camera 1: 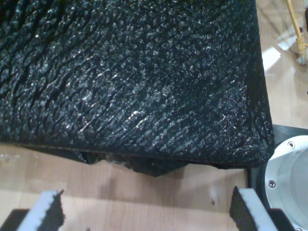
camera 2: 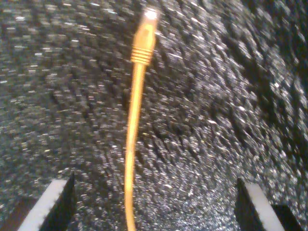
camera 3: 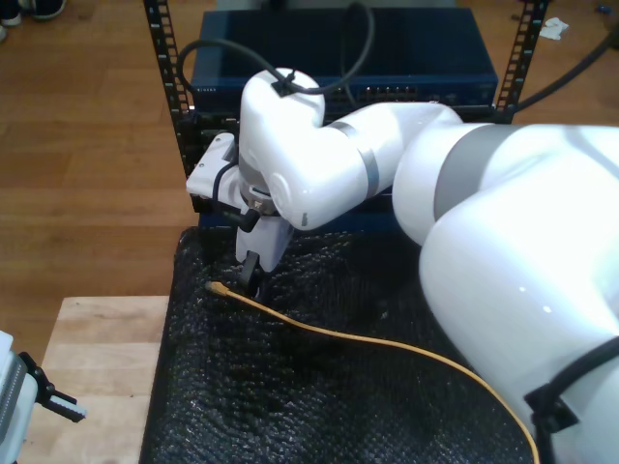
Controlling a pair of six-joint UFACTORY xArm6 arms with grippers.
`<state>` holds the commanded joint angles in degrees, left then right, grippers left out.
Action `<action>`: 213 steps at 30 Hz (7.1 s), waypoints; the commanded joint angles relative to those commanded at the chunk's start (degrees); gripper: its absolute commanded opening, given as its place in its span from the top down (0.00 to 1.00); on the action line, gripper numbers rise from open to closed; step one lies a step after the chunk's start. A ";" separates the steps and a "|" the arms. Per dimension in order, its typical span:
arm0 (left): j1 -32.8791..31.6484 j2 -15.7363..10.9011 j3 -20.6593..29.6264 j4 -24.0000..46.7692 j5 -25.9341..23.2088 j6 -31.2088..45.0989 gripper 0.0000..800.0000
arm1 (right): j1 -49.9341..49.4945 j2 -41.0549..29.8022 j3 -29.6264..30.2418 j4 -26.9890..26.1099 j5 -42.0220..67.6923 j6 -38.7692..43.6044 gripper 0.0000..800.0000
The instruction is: Grab the cable and plug it in
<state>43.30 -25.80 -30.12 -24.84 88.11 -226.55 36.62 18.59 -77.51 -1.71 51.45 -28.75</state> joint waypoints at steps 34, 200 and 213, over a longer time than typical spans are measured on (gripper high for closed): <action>0.09 0.00 0.09 0.00 0.62 0.00 0.00 | 4.57 13.45 -11.60 -0.35 -0.35 7.21 0.06; -40.62 7.56 -13.98 -36.57 0.62 -17.58 0.00 | -18.90 -38.42 20.31 31.82 21.10 -48.88 0.99; -40.79 10.46 -17.85 -39.56 -0.26 -17.58 0.00 | -18.99 -39.21 20.22 32.35 21.71 -48.88 0.99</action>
<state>2.51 -15.34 -47.97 -64.40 87.85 -244.13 17.63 -20.62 -57.29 30.64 73.16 -77.63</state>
